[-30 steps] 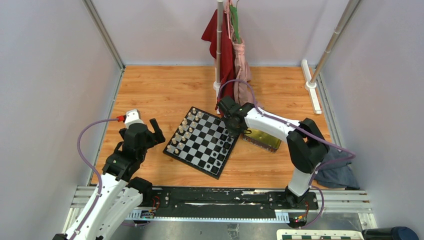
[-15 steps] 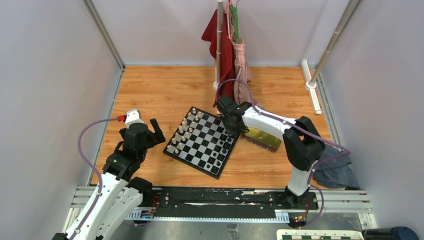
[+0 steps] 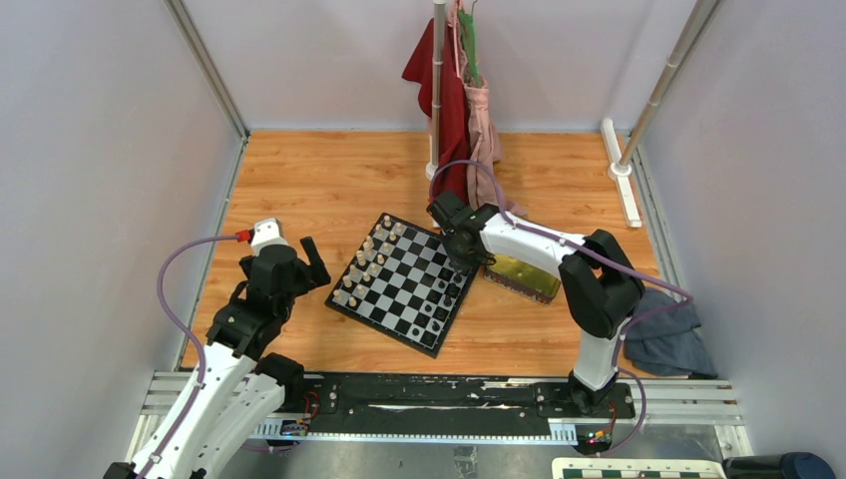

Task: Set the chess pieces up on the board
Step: Place the chess piece on the chessboard, then pick up the storage box at the center of the board.

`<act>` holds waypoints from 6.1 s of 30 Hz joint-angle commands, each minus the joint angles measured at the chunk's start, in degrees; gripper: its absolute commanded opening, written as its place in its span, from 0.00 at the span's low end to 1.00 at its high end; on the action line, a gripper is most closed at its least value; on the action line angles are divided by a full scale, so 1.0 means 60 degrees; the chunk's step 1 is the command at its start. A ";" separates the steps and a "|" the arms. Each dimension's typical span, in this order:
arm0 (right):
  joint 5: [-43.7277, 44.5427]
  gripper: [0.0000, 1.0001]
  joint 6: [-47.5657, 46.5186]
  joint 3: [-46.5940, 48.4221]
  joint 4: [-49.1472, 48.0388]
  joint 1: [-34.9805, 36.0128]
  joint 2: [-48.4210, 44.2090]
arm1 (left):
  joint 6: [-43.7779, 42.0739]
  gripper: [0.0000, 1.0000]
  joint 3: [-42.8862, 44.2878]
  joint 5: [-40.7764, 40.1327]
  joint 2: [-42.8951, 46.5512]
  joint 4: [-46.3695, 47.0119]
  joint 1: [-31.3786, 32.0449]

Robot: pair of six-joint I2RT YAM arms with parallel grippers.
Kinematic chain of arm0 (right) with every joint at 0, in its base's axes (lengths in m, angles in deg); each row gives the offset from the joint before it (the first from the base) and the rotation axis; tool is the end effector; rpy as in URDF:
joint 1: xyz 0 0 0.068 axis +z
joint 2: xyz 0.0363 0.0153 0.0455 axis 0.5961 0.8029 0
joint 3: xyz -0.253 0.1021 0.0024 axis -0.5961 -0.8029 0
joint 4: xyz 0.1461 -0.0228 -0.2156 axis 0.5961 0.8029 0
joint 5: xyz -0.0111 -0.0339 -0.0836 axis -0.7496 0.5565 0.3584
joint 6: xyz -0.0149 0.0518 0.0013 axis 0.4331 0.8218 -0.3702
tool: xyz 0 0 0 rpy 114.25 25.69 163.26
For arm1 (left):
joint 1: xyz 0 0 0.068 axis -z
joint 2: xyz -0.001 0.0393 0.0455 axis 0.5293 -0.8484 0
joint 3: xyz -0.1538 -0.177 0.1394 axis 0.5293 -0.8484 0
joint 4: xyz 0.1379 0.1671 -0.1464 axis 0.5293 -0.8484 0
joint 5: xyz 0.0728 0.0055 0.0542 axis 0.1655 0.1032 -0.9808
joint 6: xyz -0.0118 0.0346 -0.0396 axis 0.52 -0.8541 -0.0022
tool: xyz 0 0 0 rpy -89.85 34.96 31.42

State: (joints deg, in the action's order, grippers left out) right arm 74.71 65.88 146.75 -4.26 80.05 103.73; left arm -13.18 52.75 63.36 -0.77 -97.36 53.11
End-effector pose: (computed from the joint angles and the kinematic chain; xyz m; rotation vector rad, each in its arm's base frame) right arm 0.2765 0.2552 0.2031 -0.6055 2.6017 0.1421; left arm 0.1244 -0.0314 0.2682 -0.4263 2.0560 -0.0494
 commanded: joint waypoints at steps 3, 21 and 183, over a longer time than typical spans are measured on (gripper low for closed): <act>-0.0027 0.00 -0.0133 0.0239 0.0046 -0.0033 0.0216 | 0.0054 1.00 -0.0151 -0.0133 -0.0067 0.0169 0.0079; -0.0013 0.00 -0.0140 0.0255 0.0006 -0.0170 0.0308 | 0.0007 1.00 -0.0167 -0.0094 -0.0144 0.0229 0.0079; 0.2325 0.41 0.1326 -0.2974 0.0976 -0.5013 -0.4426 | -0.0342 1.00 0.1714 -0.2421 -0.4893 0.2355 0.0263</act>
State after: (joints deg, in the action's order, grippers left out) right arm 87.41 73.40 127.84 -0.13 52.47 75.47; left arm -14.12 60.66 49.35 -29.20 -85.34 54.26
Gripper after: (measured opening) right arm 0.407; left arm 0.999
